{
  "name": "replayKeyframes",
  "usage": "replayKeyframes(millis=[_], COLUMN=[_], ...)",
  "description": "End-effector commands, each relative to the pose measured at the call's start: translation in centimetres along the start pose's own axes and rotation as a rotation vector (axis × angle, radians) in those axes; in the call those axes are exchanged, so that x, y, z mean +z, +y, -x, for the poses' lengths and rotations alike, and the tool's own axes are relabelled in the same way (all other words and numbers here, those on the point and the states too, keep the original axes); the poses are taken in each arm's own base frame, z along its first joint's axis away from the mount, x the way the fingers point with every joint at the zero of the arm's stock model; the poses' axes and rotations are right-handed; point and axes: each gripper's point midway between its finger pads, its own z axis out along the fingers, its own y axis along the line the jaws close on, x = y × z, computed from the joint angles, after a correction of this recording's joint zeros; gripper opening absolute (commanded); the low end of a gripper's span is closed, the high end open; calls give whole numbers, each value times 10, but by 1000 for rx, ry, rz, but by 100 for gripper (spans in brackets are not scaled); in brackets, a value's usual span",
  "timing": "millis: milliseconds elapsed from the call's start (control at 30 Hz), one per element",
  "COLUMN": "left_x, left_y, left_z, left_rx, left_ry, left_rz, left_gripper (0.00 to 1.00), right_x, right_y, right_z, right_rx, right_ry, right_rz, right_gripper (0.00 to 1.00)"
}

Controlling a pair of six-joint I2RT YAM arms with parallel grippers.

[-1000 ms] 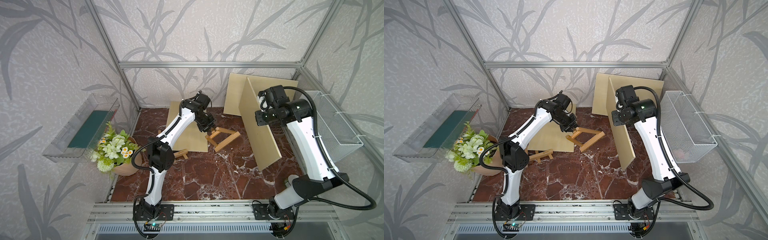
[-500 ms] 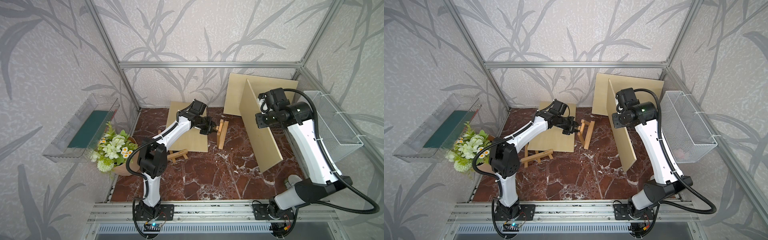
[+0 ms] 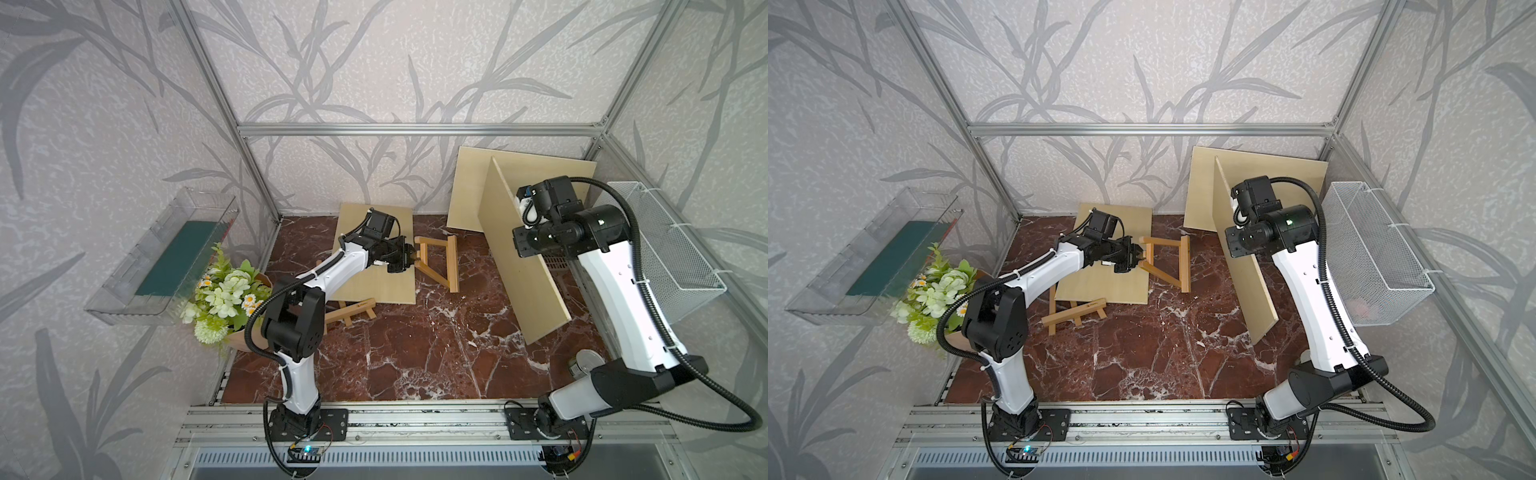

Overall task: Assemble the easel
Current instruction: Place the easel at the center of the board, then place the drawing board on the easel.

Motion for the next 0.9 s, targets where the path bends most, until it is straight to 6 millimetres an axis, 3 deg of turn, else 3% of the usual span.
replayKeyframes(millis=[0, 133, 300, 433, 700, 867], left_x=[-2, 1, 4, 8, 10, 11], left_y=[33, 33, 30, 23, 11, 8], left_z=[45, 48, 50, 48, 42, 38], left_rx=[-167, -177, -184, -177, -153, -114], left_ry=[-184, -191, -195, -185, -152, -135], left_rz=[90, 97, 91, 78, 42, 45], left_gripper=[0, 0, 18, 29, 78, 90], right_x=[-48, -71, -83, -78, -45, -28], right_y=[11, 31, 57, 69, 100, 111], right_z=[44, 52, 63, 73, 87, 99], right_rx=[-1, 27, 4, 10, 47, 26], right_ry=[-255, -318, -354, -357, -293, -268], right_rz=[72, 179, 229, 230, 269, 228], right_gripper=[0, 0, 0, 0, 0, 0])
